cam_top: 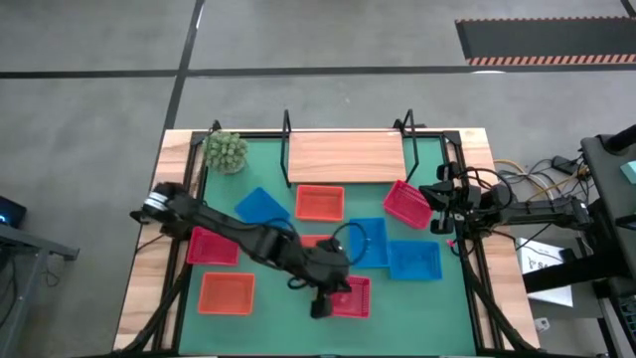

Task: Stack baskets on shelf by color
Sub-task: Put the bottom middle red bin on the shelf

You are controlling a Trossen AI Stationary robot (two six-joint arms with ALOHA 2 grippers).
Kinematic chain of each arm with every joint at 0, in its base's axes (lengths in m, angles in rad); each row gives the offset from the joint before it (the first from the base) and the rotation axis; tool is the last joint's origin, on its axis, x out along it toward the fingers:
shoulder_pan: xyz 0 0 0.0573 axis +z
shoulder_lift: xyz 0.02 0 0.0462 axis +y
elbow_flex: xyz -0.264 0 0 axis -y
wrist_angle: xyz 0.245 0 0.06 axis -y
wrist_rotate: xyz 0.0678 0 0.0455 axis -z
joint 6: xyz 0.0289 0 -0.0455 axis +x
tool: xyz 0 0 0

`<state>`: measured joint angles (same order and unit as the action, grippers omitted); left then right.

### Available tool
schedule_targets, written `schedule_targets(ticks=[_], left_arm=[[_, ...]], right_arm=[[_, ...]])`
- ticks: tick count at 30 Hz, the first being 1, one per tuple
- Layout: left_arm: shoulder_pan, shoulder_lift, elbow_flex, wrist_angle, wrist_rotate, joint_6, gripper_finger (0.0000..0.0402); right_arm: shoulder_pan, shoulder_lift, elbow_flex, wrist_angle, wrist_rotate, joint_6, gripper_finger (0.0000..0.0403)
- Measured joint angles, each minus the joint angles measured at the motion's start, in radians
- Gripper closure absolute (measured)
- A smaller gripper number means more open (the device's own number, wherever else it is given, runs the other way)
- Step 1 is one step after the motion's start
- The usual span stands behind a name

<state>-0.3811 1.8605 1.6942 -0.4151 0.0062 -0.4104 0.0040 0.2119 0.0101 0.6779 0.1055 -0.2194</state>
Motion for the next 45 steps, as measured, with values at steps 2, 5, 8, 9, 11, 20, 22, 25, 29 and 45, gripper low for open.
schedule_targets(ticks=[2,5,8,9,11,20,22,25,29,45], left_arm=[[-0.003,0.044,0.048,-0.026,0.003,0.006,0.0402],[-0.009,0.099,0.105,-0.105,0.003,0.032,0.0402],[-0.009,0.147,0.117,-0.128,0.023,0.053,0.0402],[-0.009,0.163,0.116,-0.124,0.040,0.055,0.0401],[-0.009,0.183,0.116,-0.123,0.049,0.060,0.0401],[-0.034,0.235,0.079,-0.135,0.101,0.150,0.0321],[-0.045,0.232,0.064,-0.170,0.101,0.206,0.0288],[-0.066,0.233,0.059,-0.273,0.102,0.252,0.0246],[-0.083,0.232,0.053,-0.295,0.087,0.290,0.0224],[-0.084,0.232,-0.029,-0.148,0.071,0.259,0.0225]], right_arm=[[0.000,0.000,0.000,-0.001,0.000,0.009,0.0394],[0.000,0.000,0.000,-0.012,0.000,0.038,0.0394],[0.000,0.000,0.000,-0.045,0.000,0.053,0.0394],[0.000,0.000,0.000,-0.055,0.000,0.065,0.0394],[0.000,0.000,0.000,-0.080,0.000,0.082,0.0394],[0.000,0.003,0.000,-0.157,-0.001,0.157,0.0394],[0.000,0.004,0.000,-0.160,-0.002,0.158,0.0394],[0.000,0.005,0.000,-0.161,-0.007,0.160,0.0394],[0.000,0.005,0.000,-0.159,-0.007,0.156,0.0394],[0.000,0.005,0.000,-0.158,-0.007,0.141,0.0394]])
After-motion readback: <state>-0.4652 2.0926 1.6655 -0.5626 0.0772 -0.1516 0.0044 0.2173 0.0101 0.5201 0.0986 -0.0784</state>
